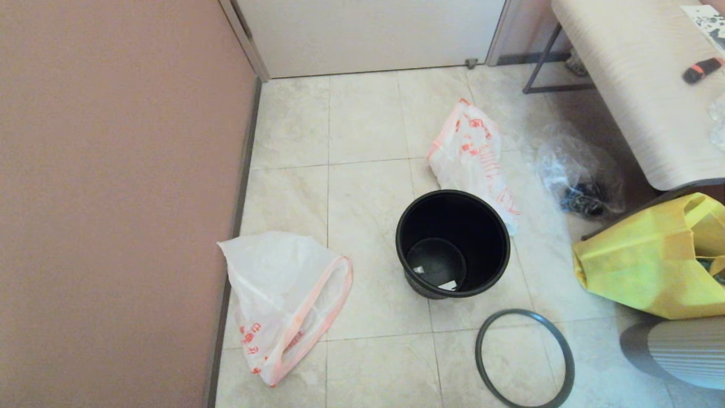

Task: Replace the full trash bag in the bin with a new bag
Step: Pick up a new trash bag

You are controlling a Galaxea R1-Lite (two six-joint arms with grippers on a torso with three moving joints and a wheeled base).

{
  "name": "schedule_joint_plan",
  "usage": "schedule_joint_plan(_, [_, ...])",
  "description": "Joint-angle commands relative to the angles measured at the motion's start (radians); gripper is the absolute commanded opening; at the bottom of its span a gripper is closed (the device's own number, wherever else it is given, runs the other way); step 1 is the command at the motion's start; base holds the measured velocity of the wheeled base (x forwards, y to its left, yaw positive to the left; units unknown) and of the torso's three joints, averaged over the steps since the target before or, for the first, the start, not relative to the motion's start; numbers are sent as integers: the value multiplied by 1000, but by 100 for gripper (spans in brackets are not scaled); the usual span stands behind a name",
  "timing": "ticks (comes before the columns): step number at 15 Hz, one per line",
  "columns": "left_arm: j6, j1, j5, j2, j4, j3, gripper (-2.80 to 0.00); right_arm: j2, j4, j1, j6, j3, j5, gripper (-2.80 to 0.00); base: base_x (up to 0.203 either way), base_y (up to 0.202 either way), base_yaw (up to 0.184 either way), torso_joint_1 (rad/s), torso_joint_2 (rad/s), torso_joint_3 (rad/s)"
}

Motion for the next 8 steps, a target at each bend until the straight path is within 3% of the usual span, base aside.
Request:
schedule_joint_plan(1, [0,0,0,0,-1,14,-280,3,0,1,-1,0,0,-280,0,0,0,0,0,0])
schedule_joint_plan(8, [2,0,0,0,-1,14,-280,3,0,1,0,0,0,-280,0,0,0,0,0,0])
